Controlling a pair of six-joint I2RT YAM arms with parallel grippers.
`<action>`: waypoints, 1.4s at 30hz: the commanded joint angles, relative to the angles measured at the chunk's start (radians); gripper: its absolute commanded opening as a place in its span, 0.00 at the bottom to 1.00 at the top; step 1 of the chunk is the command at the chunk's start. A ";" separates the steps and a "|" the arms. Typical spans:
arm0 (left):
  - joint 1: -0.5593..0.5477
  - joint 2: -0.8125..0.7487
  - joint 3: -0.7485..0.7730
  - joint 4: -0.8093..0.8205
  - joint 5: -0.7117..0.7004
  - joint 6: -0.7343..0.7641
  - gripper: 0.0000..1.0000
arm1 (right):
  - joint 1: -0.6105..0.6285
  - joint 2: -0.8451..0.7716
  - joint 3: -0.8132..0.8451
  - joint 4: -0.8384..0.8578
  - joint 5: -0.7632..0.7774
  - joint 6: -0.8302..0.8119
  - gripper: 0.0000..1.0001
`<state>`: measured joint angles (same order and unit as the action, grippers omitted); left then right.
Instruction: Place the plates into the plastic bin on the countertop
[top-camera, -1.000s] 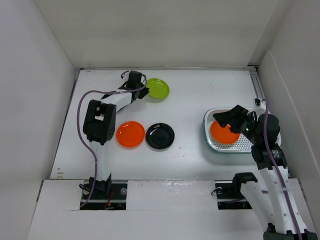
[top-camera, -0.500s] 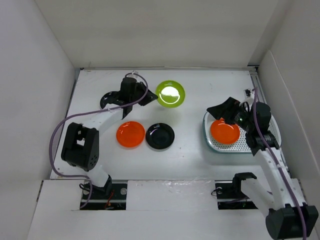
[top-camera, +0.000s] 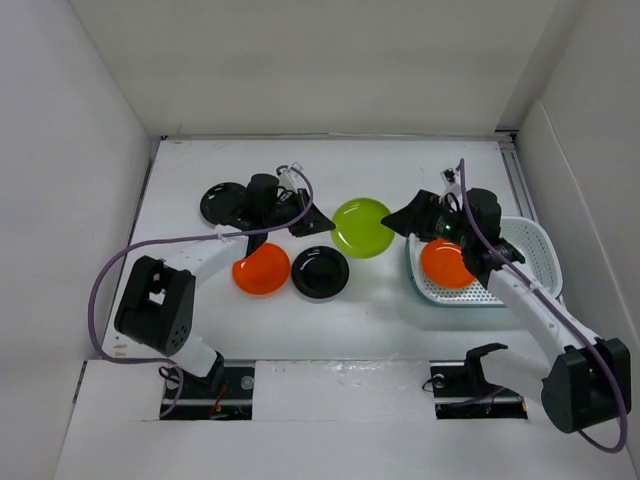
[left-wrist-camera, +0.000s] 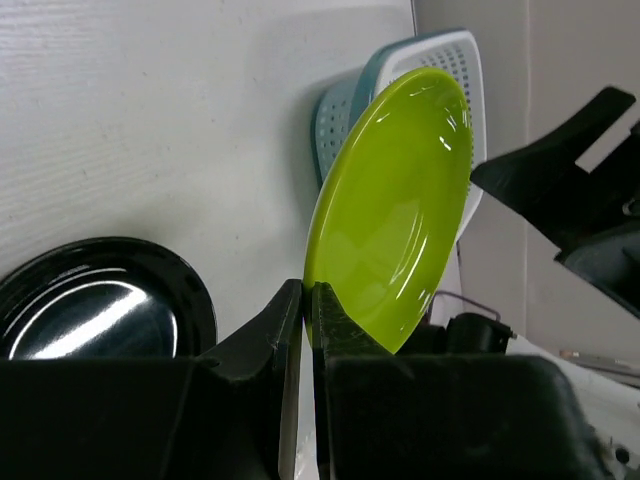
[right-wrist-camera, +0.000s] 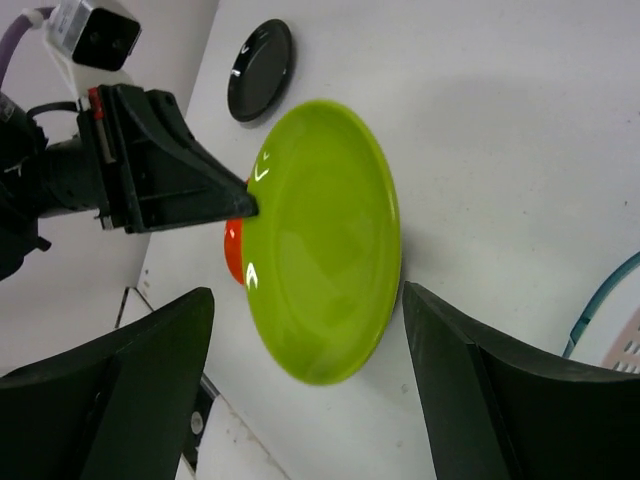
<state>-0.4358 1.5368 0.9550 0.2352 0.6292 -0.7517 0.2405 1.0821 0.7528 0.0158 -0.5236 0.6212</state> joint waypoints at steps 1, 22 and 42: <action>0.002 -0.081 -0.025 0.113 0.130 0.029 0.00 | 0.023 0.035 0.020 0.108 0.051 0.011 0.80; 0.002 -0.348 -0.047 -0.121 -0.343 0.052 1.00 | -0.006 -0.169 -0.036 -0.094 0.453 0.205 0.00; 0.058 -0.454 -0.070 -0.254 -0.522 0.048 1.00 | -0.267 -0.361 -0.254 -0.419 0.792 0.454 0.00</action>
<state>-0.3759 1.0805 0.8913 -0.0395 0.0902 -0.7219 -0.0185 0.6956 0.5064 -0.4664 0.2764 1.0527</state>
